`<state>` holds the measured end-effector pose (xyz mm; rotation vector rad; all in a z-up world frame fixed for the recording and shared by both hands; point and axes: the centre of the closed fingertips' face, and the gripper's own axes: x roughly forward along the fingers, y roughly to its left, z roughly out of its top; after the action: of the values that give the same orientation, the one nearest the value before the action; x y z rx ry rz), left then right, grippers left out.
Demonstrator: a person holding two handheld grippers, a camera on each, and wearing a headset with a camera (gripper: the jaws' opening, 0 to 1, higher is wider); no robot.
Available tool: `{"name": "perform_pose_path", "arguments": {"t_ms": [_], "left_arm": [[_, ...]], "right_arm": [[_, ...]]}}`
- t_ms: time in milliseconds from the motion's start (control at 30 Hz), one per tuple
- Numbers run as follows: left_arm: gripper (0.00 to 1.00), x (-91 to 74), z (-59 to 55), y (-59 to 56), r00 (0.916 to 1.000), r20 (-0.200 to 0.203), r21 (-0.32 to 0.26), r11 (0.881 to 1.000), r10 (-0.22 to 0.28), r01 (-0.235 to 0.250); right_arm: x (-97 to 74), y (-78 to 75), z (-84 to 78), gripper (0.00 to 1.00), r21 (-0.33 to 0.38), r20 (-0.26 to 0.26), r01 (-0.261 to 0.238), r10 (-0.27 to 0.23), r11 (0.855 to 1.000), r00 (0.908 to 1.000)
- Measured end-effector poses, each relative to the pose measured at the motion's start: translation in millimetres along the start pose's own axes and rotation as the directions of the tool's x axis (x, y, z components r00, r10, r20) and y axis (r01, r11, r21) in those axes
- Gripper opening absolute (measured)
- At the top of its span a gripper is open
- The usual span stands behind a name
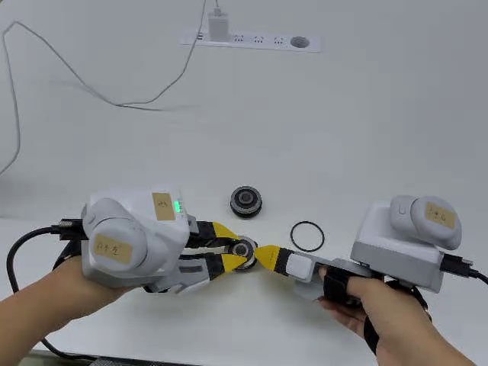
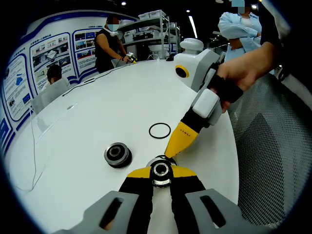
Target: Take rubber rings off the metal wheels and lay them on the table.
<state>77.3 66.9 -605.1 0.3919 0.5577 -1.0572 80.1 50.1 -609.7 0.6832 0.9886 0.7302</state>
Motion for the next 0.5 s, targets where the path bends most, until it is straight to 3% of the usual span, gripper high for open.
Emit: {"name": "perform_pose_path", "arguments": {"t_ms": [500], "left_arm": [[0.12,-0.1,0.0,0.3,1.0,-0.001,0.003,1.0,-0.005,0.005]], "right_arm": [[0.6,3.3,0.0,0.0,-0.013,-0.002,-0.016,0.016,1.0,0.9999]]}}
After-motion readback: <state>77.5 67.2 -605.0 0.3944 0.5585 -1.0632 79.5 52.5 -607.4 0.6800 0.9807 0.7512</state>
